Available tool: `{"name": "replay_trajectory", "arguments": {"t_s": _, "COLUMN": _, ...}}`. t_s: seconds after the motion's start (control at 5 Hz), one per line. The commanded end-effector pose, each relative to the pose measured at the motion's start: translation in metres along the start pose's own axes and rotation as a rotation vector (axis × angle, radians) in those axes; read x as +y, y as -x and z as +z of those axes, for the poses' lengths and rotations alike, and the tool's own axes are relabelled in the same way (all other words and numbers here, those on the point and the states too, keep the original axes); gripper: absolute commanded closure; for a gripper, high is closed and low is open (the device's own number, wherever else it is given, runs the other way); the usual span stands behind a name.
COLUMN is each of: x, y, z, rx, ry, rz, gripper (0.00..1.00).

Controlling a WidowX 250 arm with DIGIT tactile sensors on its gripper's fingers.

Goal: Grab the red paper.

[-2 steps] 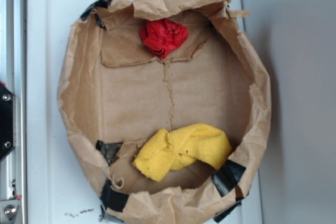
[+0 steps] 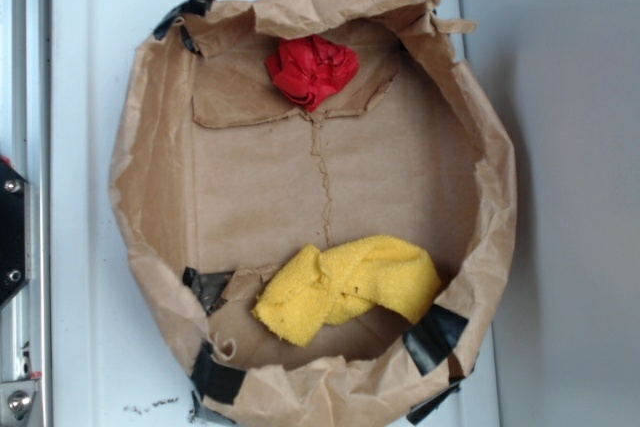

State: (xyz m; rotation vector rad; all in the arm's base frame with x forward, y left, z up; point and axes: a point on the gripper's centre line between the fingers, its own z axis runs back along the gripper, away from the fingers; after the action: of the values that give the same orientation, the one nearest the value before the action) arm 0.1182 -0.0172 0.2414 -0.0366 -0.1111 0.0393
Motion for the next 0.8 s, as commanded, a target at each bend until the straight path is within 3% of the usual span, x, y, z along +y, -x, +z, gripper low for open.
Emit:
{"name": "replay_trajectory", "arguments": {"t_s": 0.0, "x": -0.014, "y": -0.043, "z": -0.011, "rx": -0.035, "ry": 0.014, "rz": 0.054, "gripper": 0.00}}
{"name": "replay_trajectory", "arguments": {"t_s": 0.4, "x": 0.009, "y": -0.113, "z": -0.051, "rx": -0.033, "ry": -0.021, "rz": 0.185, "gripper": 0.00}}
{"name": "replay_trajectory", "arguments": {"t_s": 0.6, "x": 0.015, "y": -0.115, "z": -0.059, "rx": -0.103, "ry": -0.006, "rz": 0.435, "gripper": 0.00}}
